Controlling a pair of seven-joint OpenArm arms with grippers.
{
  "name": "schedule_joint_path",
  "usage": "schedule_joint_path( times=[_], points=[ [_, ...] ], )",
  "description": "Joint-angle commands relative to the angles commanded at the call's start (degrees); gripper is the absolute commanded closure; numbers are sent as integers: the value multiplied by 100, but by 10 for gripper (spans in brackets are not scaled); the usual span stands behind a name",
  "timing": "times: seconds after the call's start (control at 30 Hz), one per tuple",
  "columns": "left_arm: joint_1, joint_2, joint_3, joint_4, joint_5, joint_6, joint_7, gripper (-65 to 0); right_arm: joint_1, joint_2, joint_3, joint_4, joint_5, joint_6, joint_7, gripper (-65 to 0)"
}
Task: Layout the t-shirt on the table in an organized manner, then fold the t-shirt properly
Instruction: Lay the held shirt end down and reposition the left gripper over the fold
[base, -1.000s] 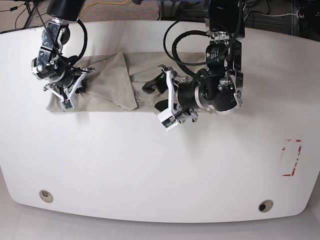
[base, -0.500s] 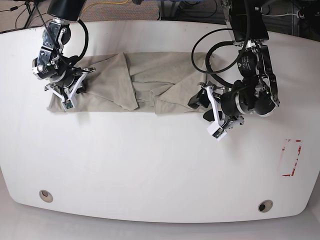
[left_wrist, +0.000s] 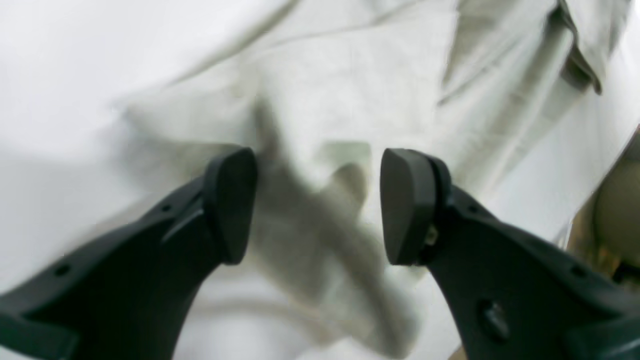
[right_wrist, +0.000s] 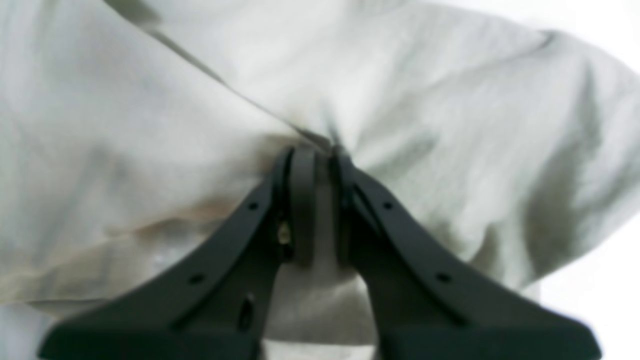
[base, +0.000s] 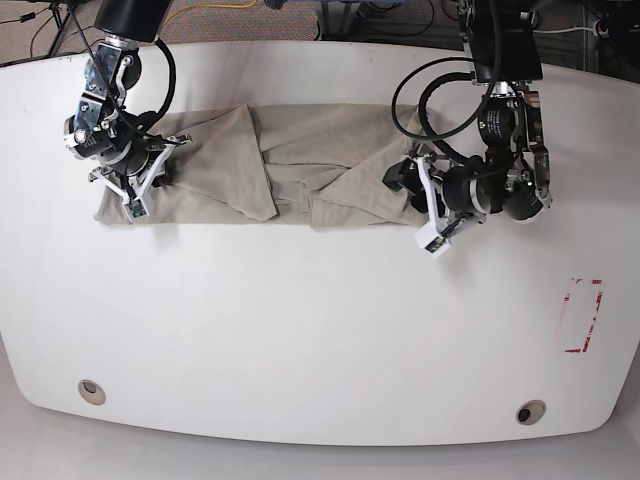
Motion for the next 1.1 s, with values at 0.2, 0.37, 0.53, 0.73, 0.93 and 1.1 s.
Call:
schedule_joint_path(
  times=[0.2, 0.37, 0.53, 0.73, 0.93, 1.1],
  points=[
    [-167, -352, 1231, 9, -659, 0, 0, -371, 9, 0, 0, 0, 0, 0, -9, -52],
    [-404, -686, 2321, -18, -1073, 0, 0, -371, 9, 0, 26, 0, 0, 0, -9, -52],
    [-730, -1046, 3156, 88, -1389, 0, 0, -347, 9, 0, 26, 0, 0, 0, -9, -52],
    [-1064, -1354, 3385, 325, -1371, 0, 0, -297, 9, 0, 26, 0, 0, 0, -9, -52],
    [-1204, -1495, 2637, 457, -1371, 0, 0, -293, 18, 0, 18, 9, 0, 0, -9, -52],
    [-1073, -1495, 1925, 316, -1143, 0, -57, -293, 70, 0, 18, 9, 0, 0, -9, -52]
  ],
)
